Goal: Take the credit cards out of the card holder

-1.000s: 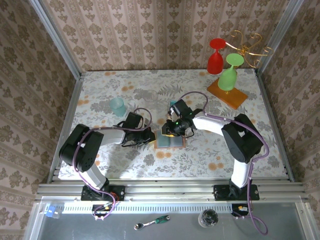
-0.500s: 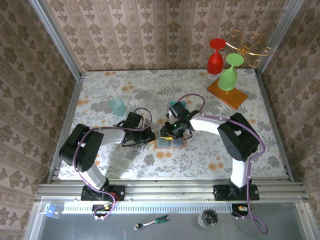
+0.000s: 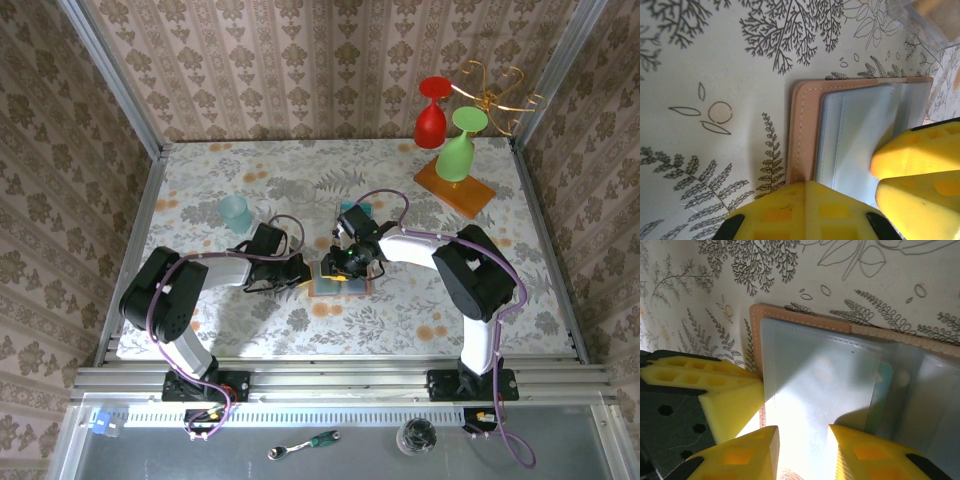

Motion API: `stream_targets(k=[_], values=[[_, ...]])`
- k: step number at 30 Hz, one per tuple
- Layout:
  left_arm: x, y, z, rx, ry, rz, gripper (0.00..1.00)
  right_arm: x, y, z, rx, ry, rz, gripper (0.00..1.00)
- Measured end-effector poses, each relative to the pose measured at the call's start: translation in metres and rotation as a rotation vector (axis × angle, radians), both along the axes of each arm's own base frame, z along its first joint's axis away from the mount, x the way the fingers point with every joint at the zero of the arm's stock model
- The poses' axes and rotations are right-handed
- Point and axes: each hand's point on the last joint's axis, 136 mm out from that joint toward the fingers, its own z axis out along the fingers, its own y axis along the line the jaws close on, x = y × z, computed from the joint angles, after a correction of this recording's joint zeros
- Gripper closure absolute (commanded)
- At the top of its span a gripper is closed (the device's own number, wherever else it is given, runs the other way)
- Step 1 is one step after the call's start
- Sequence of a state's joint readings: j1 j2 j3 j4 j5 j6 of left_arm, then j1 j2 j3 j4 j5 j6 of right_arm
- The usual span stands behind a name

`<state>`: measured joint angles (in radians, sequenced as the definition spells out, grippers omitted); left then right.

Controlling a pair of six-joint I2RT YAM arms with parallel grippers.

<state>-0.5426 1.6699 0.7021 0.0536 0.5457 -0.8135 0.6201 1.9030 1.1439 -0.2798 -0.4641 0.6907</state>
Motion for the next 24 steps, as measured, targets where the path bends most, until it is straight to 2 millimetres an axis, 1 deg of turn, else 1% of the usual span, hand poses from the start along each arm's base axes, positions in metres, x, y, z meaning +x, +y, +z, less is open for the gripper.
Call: stream_targets(k=[7,16,24], values=[[0.001,-0.001,0.0,0.0,-0.002,-0.003,0.95,0.001,-0.007,-0.004,-0.048,-0.012,-0.005,0.67],[0.001,-0.001,0.0,0.0,-0.004,-0.005,0.95,0.004,-0.015,0.002,-0.083,-0.046,-0.019,0.68],[0.001,0.0,0.0,0.008,0.0,-0.01,0.95,0.0,-0.023,-0.005,-0.095,-0.031,-0.022,0.7]])
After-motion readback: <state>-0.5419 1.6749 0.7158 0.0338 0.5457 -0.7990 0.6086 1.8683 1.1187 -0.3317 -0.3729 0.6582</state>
